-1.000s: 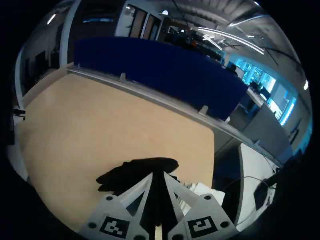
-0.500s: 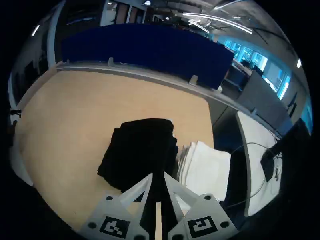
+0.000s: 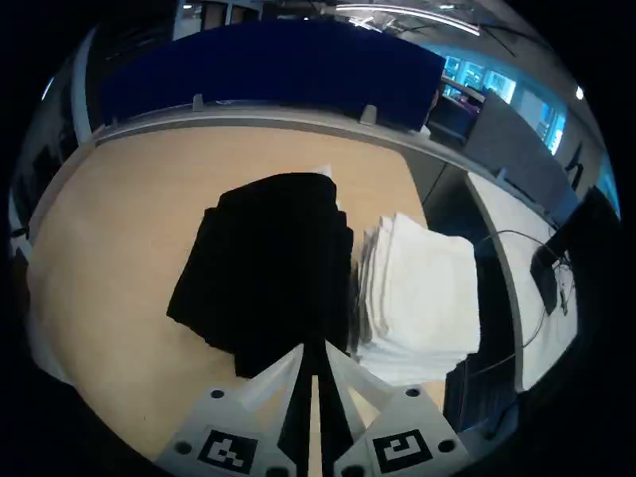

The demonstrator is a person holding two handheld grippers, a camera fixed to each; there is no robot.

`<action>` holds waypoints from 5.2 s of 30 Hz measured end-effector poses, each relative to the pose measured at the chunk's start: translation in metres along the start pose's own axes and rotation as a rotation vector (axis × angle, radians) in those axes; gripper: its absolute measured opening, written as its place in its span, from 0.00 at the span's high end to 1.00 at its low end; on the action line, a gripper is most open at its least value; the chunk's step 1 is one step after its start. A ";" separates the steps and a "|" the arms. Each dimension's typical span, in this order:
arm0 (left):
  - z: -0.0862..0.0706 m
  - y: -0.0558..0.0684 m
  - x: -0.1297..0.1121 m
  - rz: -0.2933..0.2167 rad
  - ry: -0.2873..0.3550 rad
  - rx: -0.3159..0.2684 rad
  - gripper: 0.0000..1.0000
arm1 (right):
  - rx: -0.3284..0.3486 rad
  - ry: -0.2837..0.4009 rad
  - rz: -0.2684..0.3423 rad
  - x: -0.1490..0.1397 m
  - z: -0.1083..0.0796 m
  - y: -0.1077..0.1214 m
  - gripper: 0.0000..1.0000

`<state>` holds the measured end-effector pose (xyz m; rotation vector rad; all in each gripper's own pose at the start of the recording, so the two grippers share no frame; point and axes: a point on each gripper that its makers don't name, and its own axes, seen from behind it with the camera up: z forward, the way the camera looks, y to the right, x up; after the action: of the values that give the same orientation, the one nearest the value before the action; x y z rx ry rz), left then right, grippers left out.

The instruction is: Fold towel

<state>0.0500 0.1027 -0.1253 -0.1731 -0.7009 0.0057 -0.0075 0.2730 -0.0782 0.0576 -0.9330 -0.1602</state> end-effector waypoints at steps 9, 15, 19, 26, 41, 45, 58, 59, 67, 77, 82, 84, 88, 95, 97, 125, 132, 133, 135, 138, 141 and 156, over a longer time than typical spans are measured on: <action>-0.001 0.002 0.001 0.011 -0.001 0.001 0.06 | -0.005 -0.027 0.049 -0.018 0.012 -0.001 0.96; 0.000 0.005 0.002 0.021 0.000 -0.002 0.06 | -0.010 -0.021 0.063 -0.016 0.013 -0.002 0.96; -0.001 0.006 0.002 0.017 0.002 -0.005 0.06 | -0.013 0.002 0.063 -0.012 0.010 -0.003 0.96; -0.002 0.005 0.004 0.014 0.005 -0.007 0.06 | -0.030 0.043 0.067 -0.004 0.003 -0.001 0.89; -0.003 0.005 0.005 0.007 0.013 -0.012 0.07 | -0.058 0.079 0.086 -0.001 -0.008 0.002 0.25; -0.004 0.003 0.007 0.005 0.020 -0.013 0.06 | -0.056 0.091 0.093 0.002 -0.012 -0.002 0.05; -0.006 -0.007 0.024 -0.024 0.071 -0.016 0.06 | -0.067 0.286 0.160 0.051 -0.045 -0.019 0.03; -0.007 -0.008 0.026 -0.026 0.077 -0.016 0.06 | -0.067 0.311 0.165 0.056 -0.049 -0.021 0.03; -0.010 -0.014 0.049 -0.030 0.138 -0.014 0.07 | -0.078 0.536 0.221 0.104 -0.095 -0.032 0.03; -0.016 -0.026 0.088 -0.051 0.247 -0.002 0.07 | -0.145 0.765 0.234 0.143 -0.145 -0.037 0.03; -0.020 -0.034 0.108 -0.064 0.309 0.013 0.07 | -0.154 0.785 0.218 0.152 -0.151 -0.044 0.04; -0.021 -0.038 0.116 -0.067 0.334 0.024 0.07 | -0.159 0.789 0.211 0.156 -0.153 -0.046 0.04; -0.024 -0.046 0.130 -0.071 0.377 0.041 0.07 | -0.157 0.793 0.203 0.162 -0.153 -0.057 0.03; -0.030 -0.058 0.156 -0.074 0.455 0.064 0.06 | -0.124 0.806 0.160 0.179 -0.154 -0.094 0.03; -0.031 -0.062 0.163 -0.071 0.475 0.069 0.07 | -0.118 0.807 0.147 0.184 -0.153 -0.105 0.03; -0.025 -0.088 0.186 -0.066 0.587 0.070 0.07 | -0.053 0.839 0.163 0.232 -0.152 -0.234 0.03; -0.016 -0.084 0.173 -0.036 0.593 0.059 0.06 | -0.050 0.841 0.163 0.226 -0.144 -0.249 0.03; -0.014 -0.086 0.170 -0.032 0.595 0.063 0.07 | -0.048 0.842 0.163 0.225 -0.142 -0.252 0.03; -0.009 -0.088 0.164 -0.024 0.599 0.072 0.07 | -0.042 0.844 0.165 0.223 -0.138 -0.257 0.03; -0.001 -0.089 0.155 -0.010 0.610 0.077 0.07 | -0.037 0.853 0.162 0.220 -0.133 -0.263 0.03; 0.009 -0.091 0.144 0.003 0.621 0.084 0.07 | -0.042 0.862 0.152 0.216 -0.129 -0.268 0.03; 0.058 -0.096 0.089 0.038 0.648 0.119 0.07 | -0.058 0.855 0.152 0.208 -0.109 -0.276 0.03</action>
<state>0.0759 0.0227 -0.0093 -0.0651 -0.0498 0.0260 0.1706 -0.0350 -0.0102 -0.0023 -0.0779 -0.0113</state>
